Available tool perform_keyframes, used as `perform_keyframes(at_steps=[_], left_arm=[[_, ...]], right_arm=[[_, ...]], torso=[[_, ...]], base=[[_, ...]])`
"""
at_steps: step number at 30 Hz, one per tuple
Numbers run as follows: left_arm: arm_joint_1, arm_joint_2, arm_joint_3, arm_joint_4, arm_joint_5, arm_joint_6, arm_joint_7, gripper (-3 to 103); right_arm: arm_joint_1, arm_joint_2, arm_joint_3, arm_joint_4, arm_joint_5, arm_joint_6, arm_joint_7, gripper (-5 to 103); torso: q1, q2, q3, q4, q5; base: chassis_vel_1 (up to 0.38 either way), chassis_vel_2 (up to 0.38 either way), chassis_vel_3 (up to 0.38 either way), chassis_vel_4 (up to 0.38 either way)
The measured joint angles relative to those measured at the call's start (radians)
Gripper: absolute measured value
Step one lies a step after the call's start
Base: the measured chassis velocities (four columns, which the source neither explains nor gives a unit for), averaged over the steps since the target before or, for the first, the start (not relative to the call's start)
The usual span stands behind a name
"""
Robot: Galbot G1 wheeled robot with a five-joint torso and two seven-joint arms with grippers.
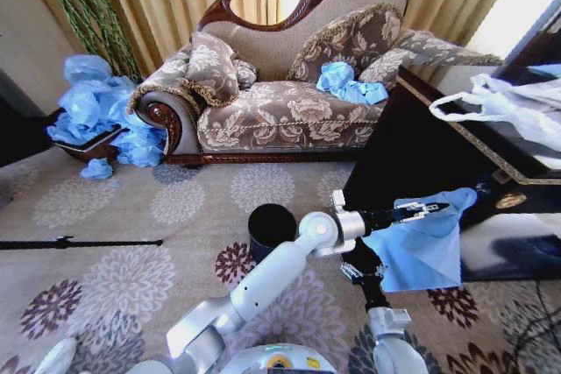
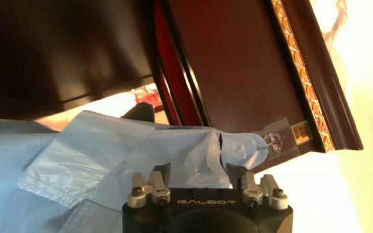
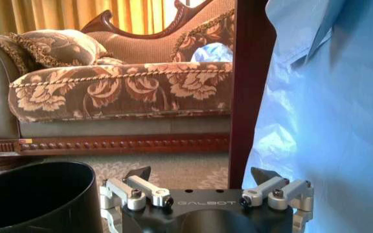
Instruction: Place a garbage bag over the trash bin.
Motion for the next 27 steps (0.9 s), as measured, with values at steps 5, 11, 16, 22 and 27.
perform_keyframes(at_steps=[5,11,16,22,27], left_arm=[[-0.008,0.000,0.010,0.007,0.001,-0.013,0.018,44],[-0.010,0.000,0.015,0.011,0.004,-0.036,0.025,23],[-0.012,0.000,0.019,0.014,0.005,-0.053,0.027,3],[-0.013,0.000,0.023,0.018,0.006,-0.064,0.029,0],[-0.010,0.000,0.023,0.015,0.007,-0.063,0.020,0]], right_arm=[[0.000,0.001,0.000,0.005,-0.003,-0.002,0.002,100],[-0.006,0.001,0.001,0.010,-0.007,-0.004,0.005,100],[-0.007,0.005,-0.001,0.014,-0.012,-0.004,0.006,100],[-0.007,0.009,-0.003,0.018,-0.018,-0.005,0.007,100],[-0.012,0.009,-0.003,0.022,-0.021,-0.005,0.008,100]], torso=[[0.000,0.000,0.000,0.0000,0.0000],[0.000,0.000,0.000,0.0000,0.0000],[0.000,0.000,0.000,0.0000,0.0000],[0.000,0.000,0.000,0.0000,0.0000],[0.000,0.000,0.000,-0.0001,0.0000]], base=[[0.000,0.000,0.000,0.000],[0.000,0.000,0.000,0.000],[0.000,0.000,0.000,0.000],[0.000,0.000,0.000,0.000],[0.000,0.000,0.000,0.000]])
